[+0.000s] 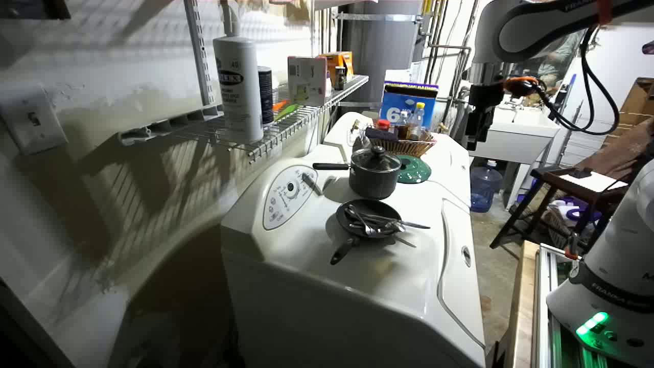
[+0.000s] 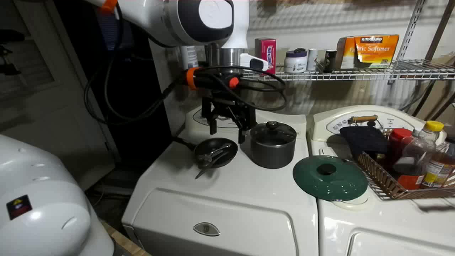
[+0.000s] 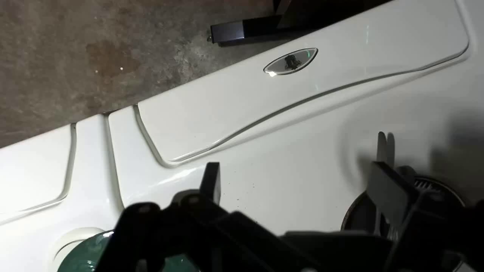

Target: Remove the silver knife from the pan and put it on top of the washing machine on the left.

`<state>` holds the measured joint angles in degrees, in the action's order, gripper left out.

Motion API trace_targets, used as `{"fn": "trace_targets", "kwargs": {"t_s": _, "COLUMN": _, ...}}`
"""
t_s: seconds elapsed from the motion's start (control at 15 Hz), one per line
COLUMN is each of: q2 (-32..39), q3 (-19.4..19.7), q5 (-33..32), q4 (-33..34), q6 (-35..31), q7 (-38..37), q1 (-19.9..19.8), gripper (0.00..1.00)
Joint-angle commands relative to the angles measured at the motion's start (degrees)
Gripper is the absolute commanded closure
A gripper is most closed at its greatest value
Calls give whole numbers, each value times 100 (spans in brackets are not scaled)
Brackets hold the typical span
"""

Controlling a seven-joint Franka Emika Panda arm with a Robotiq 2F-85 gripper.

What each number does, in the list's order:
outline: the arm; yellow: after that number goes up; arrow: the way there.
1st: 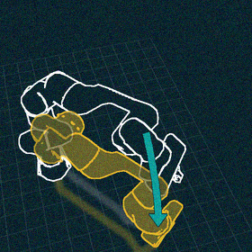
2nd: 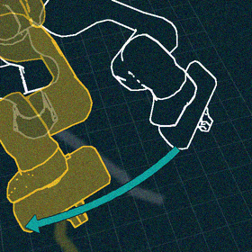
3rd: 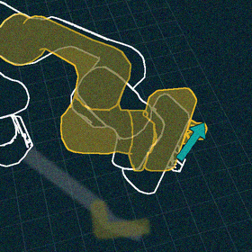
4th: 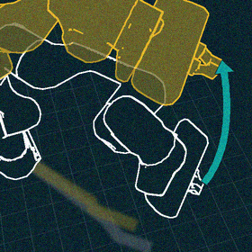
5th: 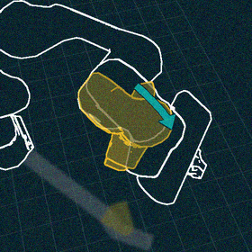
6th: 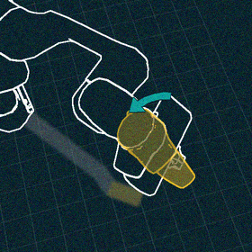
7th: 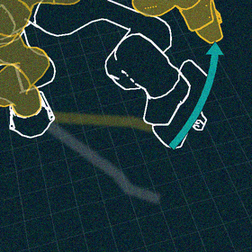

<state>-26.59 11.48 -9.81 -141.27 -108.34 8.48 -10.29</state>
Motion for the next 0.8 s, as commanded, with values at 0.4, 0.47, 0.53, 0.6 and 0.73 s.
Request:
{"fn": "trace_targets", "kwargs": {"t_s": 0.4, "q2": 3, "q3": -7, "q5": 4, "q4": 8, "q6": 8, "q7": 4, "q1": -8, "gripper": 0}}
{"fn": "trace_targets", "kwargs": {"t_s": 0.47, "q2": 3, "q3": -6, "q5": 4, "q4": 8, "q6": 8, "q7": 4, "q1": -8, "gripper": 0}}
{"fn": "trace_targets", "kwargs": {"t_s": 0.53, "q2": 3, "q3": -6, "q5": 4, "q4": 8, "q6": 8, "q7": 4, "q1": -8, "gripper": 0}}
{"fn": "trace_targets", "kwargs": {"t_s": 0.6, "q2": 138, "q3": -27, "q5": 56, "q4": 96, "q6": -5, "q7": 13, "q1": 46, "gripper": 0}}
{"fn": "trace_targets", "kwargs": {"t_s": 0.73, "q2": 535, "q3": -88, "q5": 248, "q4": 301, "q6": -32, "q7": 12, "q1": 209, "gripper": 0}}
